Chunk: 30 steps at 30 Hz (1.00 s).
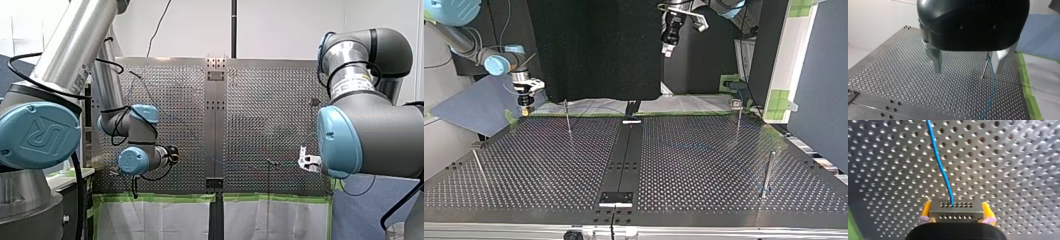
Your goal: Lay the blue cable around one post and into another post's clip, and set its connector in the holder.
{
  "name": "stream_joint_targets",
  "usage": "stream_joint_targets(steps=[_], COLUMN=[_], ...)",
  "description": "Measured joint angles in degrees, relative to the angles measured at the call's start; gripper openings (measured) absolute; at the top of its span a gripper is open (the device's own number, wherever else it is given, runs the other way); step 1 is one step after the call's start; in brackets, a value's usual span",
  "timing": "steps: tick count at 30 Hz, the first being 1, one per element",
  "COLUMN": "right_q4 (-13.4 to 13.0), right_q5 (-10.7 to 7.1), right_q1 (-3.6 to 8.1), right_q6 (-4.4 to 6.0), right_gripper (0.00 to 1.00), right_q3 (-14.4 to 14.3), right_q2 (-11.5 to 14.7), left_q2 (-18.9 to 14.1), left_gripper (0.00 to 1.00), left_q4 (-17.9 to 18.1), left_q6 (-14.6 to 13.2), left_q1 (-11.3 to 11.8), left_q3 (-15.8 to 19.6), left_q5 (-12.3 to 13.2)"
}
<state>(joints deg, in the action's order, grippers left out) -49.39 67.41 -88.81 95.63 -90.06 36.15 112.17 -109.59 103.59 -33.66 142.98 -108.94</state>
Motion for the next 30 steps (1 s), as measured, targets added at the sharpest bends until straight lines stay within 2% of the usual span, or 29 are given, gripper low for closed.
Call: stream_joint_targets(steps=[10, 20, 23, 30], right_q4=[-1.50, -2.54, -2.20, 1.00], right_q5=[0.16, 0.61, 1.38, 2.83], right_q1=[-0.27, -1.82, -2.36, -3.58], right_q6=[0.06, 0.07, 0.23, 0.78], right_gripper=[0.00, 0.00, 0.00, 0.00], right_q3=[-3.40, -6.70, -7.57, -7.96], right_q2=[4.35, 9.25, 10.74, 14.45], left_q2=[0.00, 0.00, 0.02, 0.01], left_gripper=[1.00, 1.00, 1.00, 1.00], left_q4=[0.18, -0.06, -0.05, -0.04], left_q6=[1.62, 2.01, 1.99, 2.11], left_q1=[-0.50, -0.70, -0.71, -0.73], left_q3=[-2.18, -2.97, -2.98, -3.00], left_q5=[-0.13, -0.20, -0.23, -0.32])
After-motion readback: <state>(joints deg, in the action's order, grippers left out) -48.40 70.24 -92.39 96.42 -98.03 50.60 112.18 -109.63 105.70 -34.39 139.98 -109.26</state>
